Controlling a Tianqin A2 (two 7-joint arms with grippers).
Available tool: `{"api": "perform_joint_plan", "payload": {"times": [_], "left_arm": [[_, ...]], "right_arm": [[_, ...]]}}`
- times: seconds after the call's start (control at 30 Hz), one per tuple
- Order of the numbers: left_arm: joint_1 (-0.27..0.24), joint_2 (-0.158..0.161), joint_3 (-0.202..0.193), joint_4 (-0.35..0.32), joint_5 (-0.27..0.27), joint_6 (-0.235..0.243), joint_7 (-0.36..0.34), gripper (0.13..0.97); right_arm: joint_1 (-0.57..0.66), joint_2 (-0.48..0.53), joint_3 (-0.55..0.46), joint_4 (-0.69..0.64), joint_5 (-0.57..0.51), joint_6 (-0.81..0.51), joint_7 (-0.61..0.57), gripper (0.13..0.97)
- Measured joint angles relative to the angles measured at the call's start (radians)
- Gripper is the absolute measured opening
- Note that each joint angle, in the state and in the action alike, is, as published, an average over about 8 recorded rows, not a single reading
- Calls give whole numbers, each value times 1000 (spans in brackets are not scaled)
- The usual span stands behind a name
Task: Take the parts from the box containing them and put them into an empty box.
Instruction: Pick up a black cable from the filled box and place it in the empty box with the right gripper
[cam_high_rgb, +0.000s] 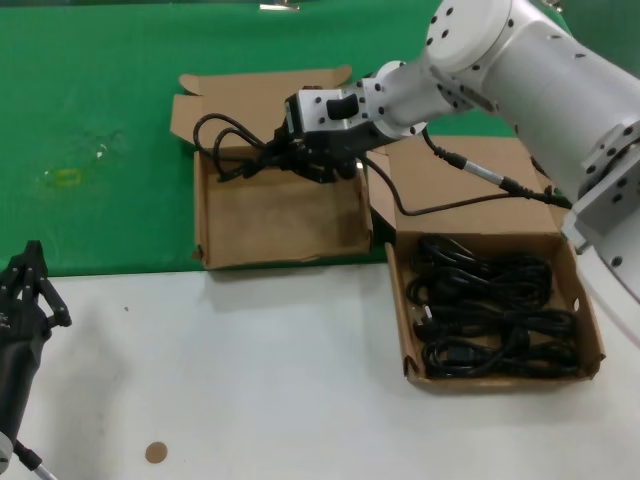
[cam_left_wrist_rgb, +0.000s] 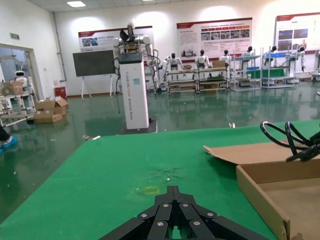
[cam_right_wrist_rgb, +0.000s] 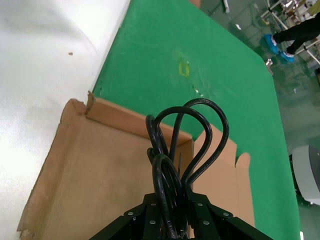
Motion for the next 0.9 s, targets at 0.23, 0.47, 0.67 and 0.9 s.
{"api": "perform_joint_plan", "payload": {"times": [0.23,0.47,0.67,0.9], "left_arm": [[0,0,0,0,0,0,0,144],[0,0,0,0,0,0,0,144],[0,0,0,0,0,0,0,144],[0,0,0,0,0,0,0,144]], "right_arm": [[-3,-6,-149,-15,128,52,0,220],[-1,-6,-237,-24,212,78,-5,220],[0,-7,-296,-16,272,91,-8,225],[1,-7,-335,0,309,103,-5,251]]}}
